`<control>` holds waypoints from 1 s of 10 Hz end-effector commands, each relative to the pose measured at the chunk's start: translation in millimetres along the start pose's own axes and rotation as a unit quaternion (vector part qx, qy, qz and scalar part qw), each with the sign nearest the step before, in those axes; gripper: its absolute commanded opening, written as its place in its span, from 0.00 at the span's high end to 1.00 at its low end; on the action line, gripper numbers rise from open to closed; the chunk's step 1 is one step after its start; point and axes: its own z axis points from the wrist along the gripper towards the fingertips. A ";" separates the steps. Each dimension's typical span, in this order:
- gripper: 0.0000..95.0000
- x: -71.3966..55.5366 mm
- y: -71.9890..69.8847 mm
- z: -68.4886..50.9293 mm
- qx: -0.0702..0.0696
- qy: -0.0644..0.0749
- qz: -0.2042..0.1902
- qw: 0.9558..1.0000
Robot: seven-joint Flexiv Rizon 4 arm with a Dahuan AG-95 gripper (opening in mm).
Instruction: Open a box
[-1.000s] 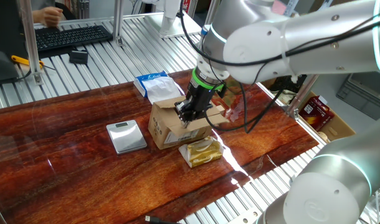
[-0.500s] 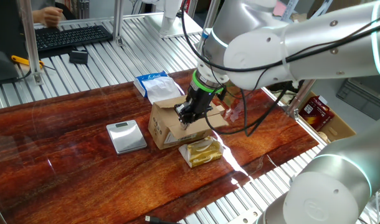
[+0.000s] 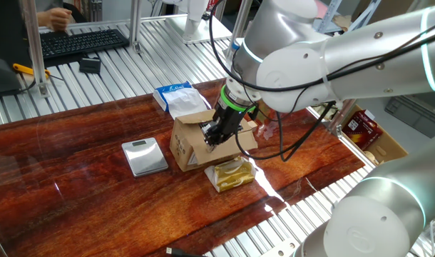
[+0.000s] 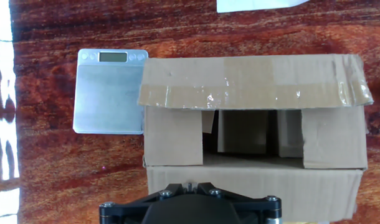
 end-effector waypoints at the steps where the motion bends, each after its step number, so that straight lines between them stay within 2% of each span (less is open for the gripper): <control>1: 1.00 -1.8 0.0 1.4 -0.001 -0.001 0.000 1.000; 7: 1.00 -3.0 0.1 1.3 -0.002 -0.004 0.001 1.000; 10: 1.00 -7.9 2.2 -13.0 0.000 0.009 -0.002 1.000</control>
